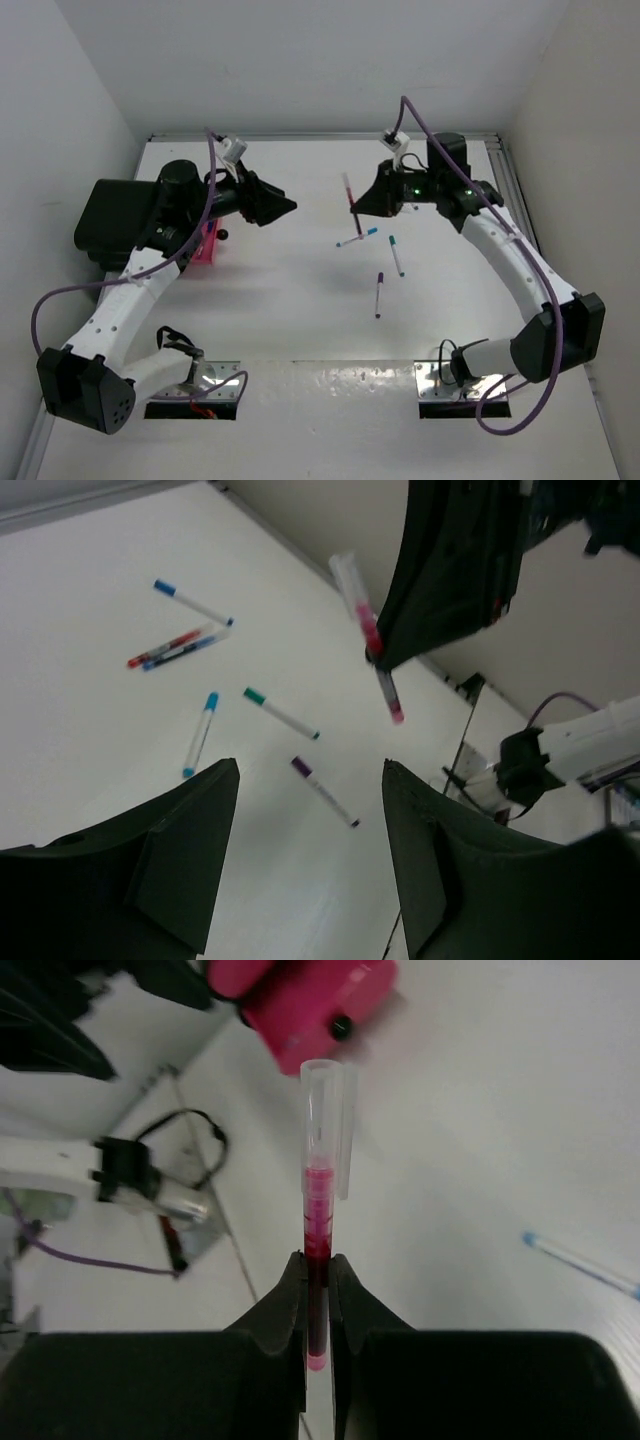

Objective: Sort the stationery into containers
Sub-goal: Pick up the pen from the center of the board, then place the pen in the drawer.

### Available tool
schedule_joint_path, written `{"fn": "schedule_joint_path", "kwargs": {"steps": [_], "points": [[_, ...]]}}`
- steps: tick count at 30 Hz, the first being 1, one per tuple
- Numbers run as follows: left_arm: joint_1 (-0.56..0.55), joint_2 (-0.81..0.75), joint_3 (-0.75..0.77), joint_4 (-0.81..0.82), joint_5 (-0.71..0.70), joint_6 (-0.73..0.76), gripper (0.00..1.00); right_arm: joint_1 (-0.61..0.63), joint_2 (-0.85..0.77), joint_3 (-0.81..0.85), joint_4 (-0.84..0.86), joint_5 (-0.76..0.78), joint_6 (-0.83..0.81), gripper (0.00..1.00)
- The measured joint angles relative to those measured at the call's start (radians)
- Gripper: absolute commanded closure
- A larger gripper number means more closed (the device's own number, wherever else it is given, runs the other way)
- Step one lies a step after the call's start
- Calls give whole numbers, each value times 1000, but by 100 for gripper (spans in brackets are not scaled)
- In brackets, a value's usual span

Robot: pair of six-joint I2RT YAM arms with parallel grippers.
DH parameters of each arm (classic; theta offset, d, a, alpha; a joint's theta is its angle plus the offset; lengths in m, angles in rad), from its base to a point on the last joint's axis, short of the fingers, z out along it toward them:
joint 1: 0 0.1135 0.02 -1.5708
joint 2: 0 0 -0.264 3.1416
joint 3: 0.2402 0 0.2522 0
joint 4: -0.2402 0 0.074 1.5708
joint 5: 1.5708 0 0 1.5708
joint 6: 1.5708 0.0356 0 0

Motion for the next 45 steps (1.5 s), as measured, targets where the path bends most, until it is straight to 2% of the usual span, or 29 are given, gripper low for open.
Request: {"fn": "schedule_joint_path", "kwargs": {"steps": [4, 7, 12, 15, 25, 35, 39, 40, 41, 42, 44, 45], "points": [[-50, 34, 0, 165, -3, -158, 39, 108, 11, -5, 214, -45, 228, 100], [-97, 43, 0, 194, -20, -186, 44, 145, 37, 2, 342, -59, 369, 100], [-116, 43, 0, 224, -48, -219, 53, 182, 61, 6, 425, -66, 482, 100], [-115, 43, -1, 262, -51, -258, 57, 201, 61, 8, 443, -69, 504, 100], [-117, 76, -1, 336, -61, -335, 56, 218, 62, 23, 448, -72, 509, 100], [-120, 91, -1, 360, -60, -357, 65, 232, 89, 41, 430, -69, 483, 100], [-121, 91, -1, 364, -60, -364, 76, 240, 93, 41, 432, -71, 479, 100], [-121, 91, -2, 364, -60, -366, 85, 241, 94, 42, 432, -71, 477, 100], [-121, 91, -1, 366, -55, -367, 88, 241, 96, 43, 431, -67, 471, 99], [-119, 91, -1, 362, -54, -367, 91, 243, 97, 43, 431, -66, 467, 82], [-110, 91, 1, 346, -47, -353, 99, 243, 98, 43, 422, -62, 462, 60], [-98, 91, 8, 313, -39, -330, 100, 241, 98, 43, 414, -61, 459, 46]]}}
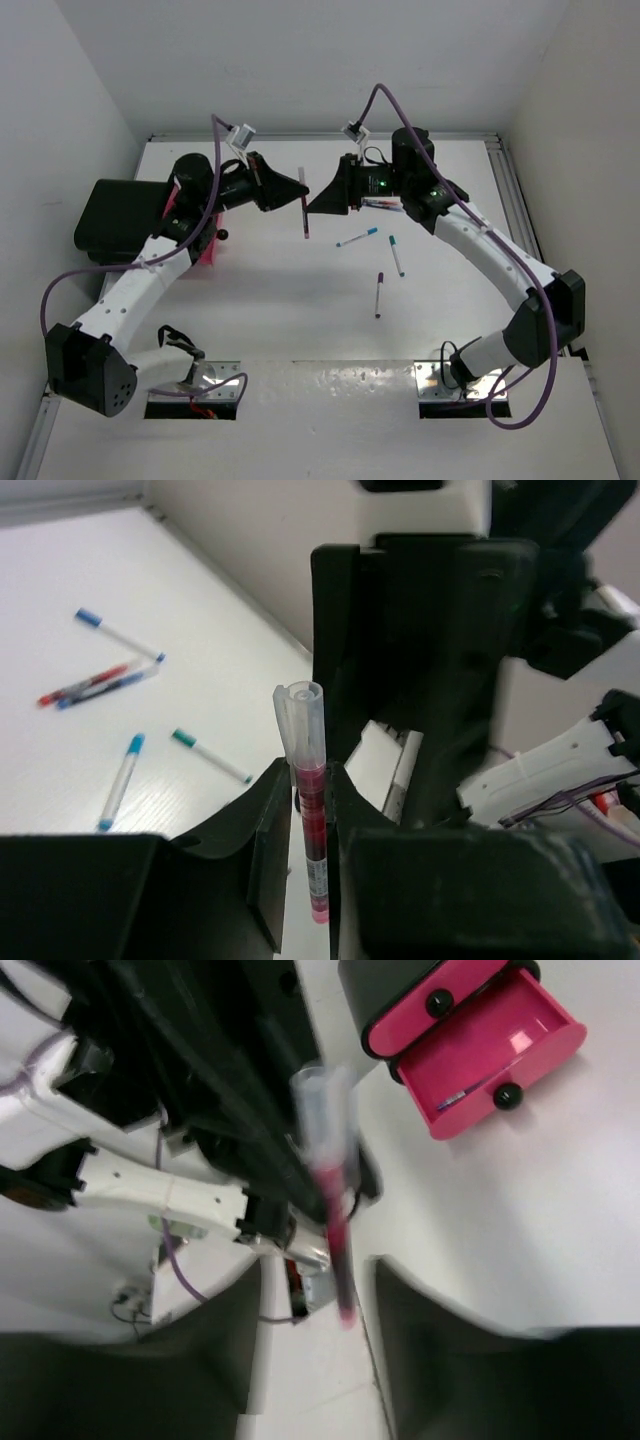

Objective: Sort the stationery into containers
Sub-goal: Place the pen in the drawer.

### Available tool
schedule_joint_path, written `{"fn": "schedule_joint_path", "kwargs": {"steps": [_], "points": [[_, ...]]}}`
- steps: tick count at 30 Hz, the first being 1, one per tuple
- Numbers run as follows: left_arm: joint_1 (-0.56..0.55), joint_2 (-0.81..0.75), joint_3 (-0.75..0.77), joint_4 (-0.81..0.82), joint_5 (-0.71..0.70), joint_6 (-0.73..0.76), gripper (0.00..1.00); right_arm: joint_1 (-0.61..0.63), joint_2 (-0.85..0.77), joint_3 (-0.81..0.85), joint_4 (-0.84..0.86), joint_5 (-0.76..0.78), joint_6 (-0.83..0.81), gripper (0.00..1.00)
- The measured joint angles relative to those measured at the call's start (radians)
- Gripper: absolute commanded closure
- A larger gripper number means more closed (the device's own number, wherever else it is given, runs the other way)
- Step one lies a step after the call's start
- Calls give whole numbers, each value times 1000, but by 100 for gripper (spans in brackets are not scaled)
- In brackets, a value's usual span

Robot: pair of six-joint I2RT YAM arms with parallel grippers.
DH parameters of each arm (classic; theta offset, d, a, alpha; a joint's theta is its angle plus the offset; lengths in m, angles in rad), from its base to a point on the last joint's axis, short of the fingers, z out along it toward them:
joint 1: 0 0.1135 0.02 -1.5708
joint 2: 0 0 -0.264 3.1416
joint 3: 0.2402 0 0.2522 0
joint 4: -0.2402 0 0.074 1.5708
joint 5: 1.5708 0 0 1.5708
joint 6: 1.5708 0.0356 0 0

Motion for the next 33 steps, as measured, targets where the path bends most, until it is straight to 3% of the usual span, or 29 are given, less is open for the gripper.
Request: {"fn": "schedule_joint_path", "kwargs": {"steps": [4, 8, 14, 23, 33], "points": [[82, 79, 173, -307, -7, 217, 100, -30, -2, 5, -53, 14, -35, 37], [154, 240, 480, -693, -204, 544, 100, -131, -13, 1, -135, 51, -113, 37], [273, 346, 517, -983, -433, 845, 100, -256, -41, -37, -246, 126, -212, 37], [412, 402, 409, -1074, -617, 948, 100, -301, -42, -105, -285, 179, -233, 37], [457, 445, 341, -1021, -632, 946, 97, -301, -42, -105, -291, 208, -246, 37]]}}
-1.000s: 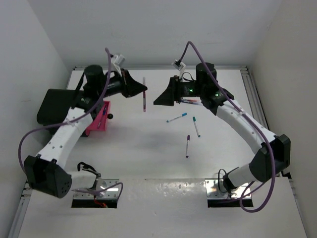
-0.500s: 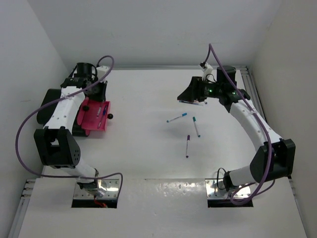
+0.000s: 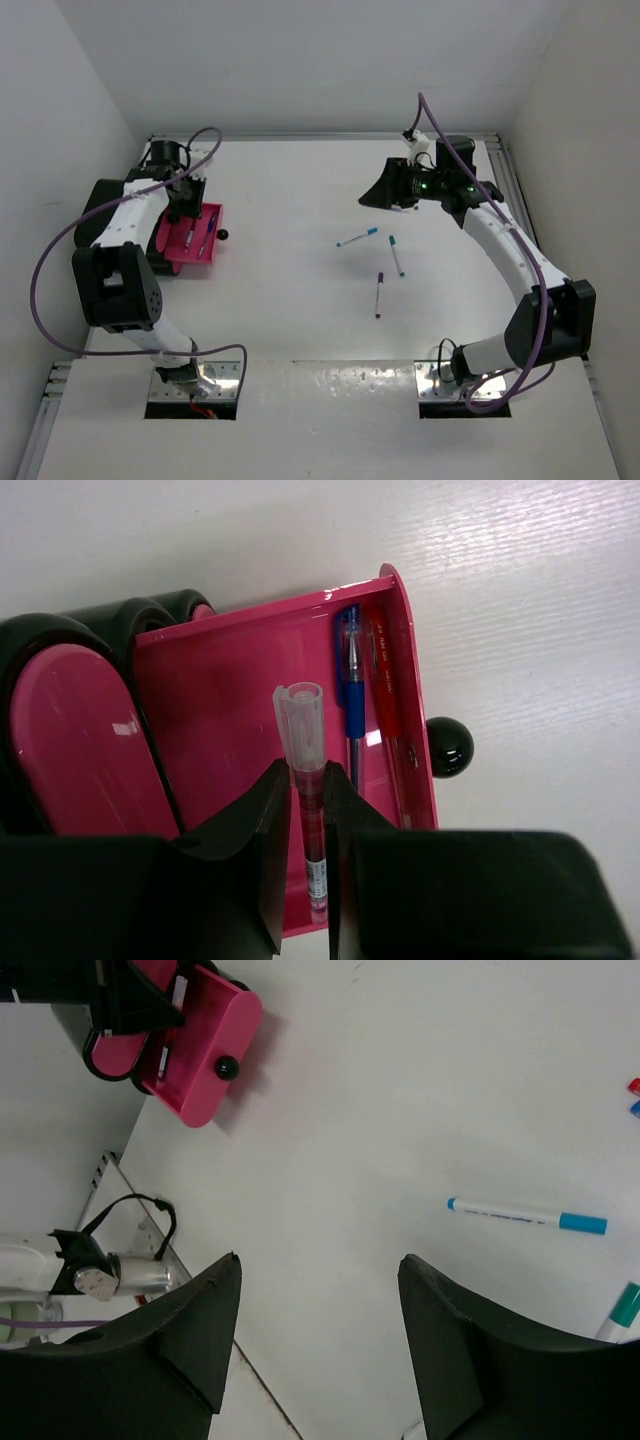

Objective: Sort the stationery into containers
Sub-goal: Place the pen in the drawer.

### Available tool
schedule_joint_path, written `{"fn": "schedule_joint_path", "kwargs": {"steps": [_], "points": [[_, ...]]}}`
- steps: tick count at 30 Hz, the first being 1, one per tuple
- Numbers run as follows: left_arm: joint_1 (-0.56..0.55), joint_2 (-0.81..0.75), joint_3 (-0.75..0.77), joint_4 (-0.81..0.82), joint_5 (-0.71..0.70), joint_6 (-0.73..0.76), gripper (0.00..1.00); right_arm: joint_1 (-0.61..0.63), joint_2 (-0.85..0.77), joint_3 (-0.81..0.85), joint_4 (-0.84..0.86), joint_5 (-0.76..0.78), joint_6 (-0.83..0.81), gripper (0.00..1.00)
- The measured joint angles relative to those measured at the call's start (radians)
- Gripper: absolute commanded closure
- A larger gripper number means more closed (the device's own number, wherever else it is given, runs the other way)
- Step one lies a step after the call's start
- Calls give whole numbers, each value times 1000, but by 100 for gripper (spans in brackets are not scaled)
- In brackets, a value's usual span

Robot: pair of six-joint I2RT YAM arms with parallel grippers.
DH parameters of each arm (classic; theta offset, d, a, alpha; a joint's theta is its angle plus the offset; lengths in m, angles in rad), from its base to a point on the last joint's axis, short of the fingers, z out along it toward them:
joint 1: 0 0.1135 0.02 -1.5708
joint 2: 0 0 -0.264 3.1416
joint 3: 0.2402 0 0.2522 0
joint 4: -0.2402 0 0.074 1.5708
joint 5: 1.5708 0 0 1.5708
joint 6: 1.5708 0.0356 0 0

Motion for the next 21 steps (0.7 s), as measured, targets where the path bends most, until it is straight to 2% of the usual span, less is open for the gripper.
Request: {"fn": "schedule_joint_path", "kwargs": {"steps": [3, 7, 9, 12, 15, 21], "points": [[3, 18, -3, 11, -1, 0, 90, 0, 5, 1, 0, 5, -3, 37], [3, 36, -3, 19, 2, 0, 74, 0, 22, 2, -1, 16, -7, 36], [3, 40, -3, 19, 4, -2, 69, 0, 31, 2, -4, 24, -14, 36], [3, 40, 0, 20, 17, -2, 55, 3, 43, 5, -14, 44, -32, 36], [3, 40, 23, 16, 29, -3, 52, 8, 60, 17, -28, 96, -64, 38], [-19, 31, 158, -11, 75, -3, 53, 23, 152, 87, -45, 256, -150, 55]]}}
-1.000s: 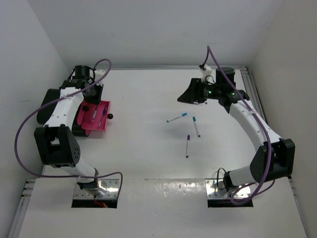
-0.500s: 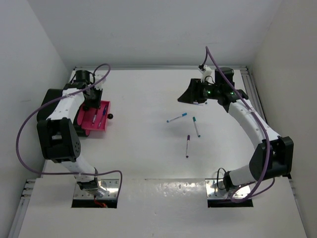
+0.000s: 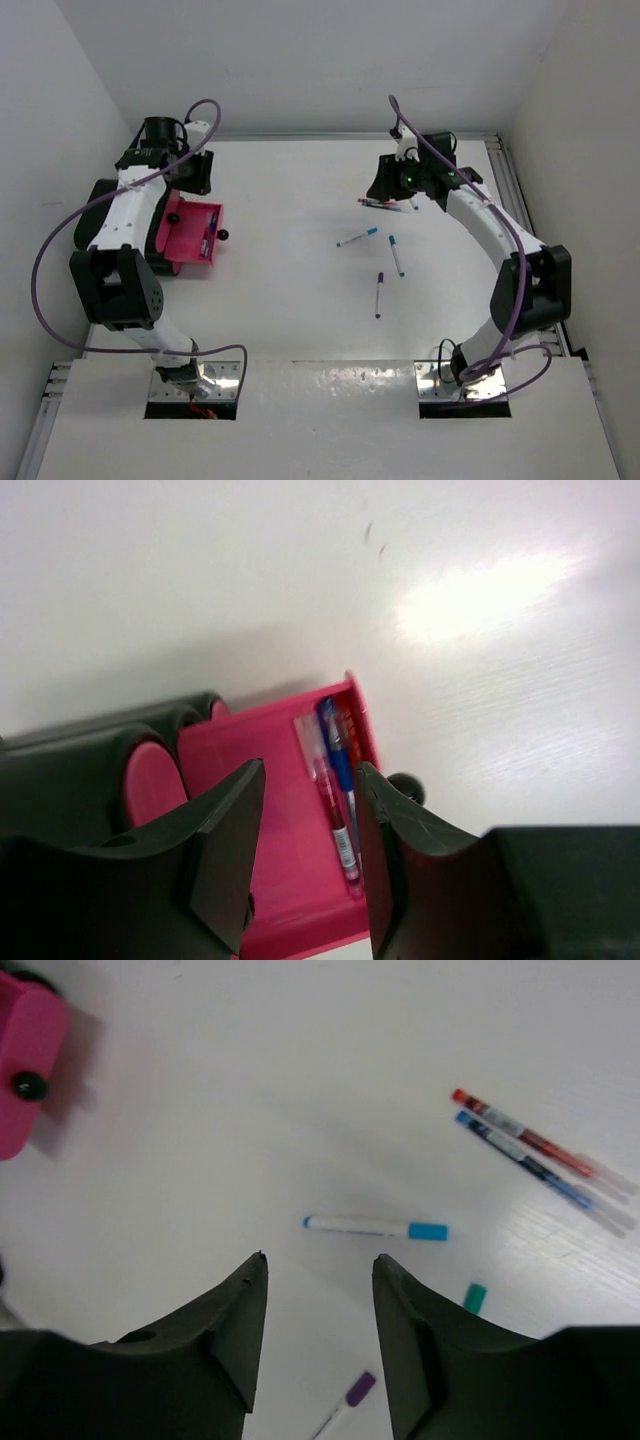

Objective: Sort the stationery into containers
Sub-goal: Place the pen in the drawer, then move the pen to the center of the board.

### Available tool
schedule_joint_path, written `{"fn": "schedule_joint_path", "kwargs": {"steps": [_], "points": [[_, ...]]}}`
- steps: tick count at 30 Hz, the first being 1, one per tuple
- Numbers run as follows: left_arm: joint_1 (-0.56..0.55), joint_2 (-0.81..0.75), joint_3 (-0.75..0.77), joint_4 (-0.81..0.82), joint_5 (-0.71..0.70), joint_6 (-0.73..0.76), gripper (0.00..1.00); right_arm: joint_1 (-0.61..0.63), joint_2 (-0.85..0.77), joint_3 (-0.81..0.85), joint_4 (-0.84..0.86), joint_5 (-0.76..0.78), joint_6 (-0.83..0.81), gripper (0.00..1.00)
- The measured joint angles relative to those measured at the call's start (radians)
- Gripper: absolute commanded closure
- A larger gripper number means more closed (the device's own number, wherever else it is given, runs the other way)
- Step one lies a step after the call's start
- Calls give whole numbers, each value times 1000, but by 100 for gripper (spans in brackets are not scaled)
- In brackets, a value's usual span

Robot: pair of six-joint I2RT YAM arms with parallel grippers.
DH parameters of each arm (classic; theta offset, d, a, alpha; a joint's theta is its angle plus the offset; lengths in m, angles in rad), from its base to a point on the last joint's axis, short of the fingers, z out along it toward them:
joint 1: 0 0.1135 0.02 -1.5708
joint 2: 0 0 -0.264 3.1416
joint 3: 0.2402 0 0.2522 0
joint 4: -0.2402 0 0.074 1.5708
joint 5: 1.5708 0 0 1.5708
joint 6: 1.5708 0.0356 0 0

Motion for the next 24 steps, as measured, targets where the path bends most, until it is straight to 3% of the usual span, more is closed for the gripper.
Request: {"fn": "schedule_joint_path", "kwargs": {"steps": [5, 12, 18, 24], "points": [[-57, -73, 37, 5, 44, 8, 53, 7, 143, 99, 11, 126, -105, 55], [-110, -135, 16, 2, 90, 7, 53, 12, 411, 256, 41, 224, -302, 33], [-90, -135, -16, 0, 124, -9, 53, 1, 513, 270, 46, 240, -374, 39], [-64, -131, -17, 2, 157, -31, 53, -20, 543, 286, 69, 242, -392, 37]]}}
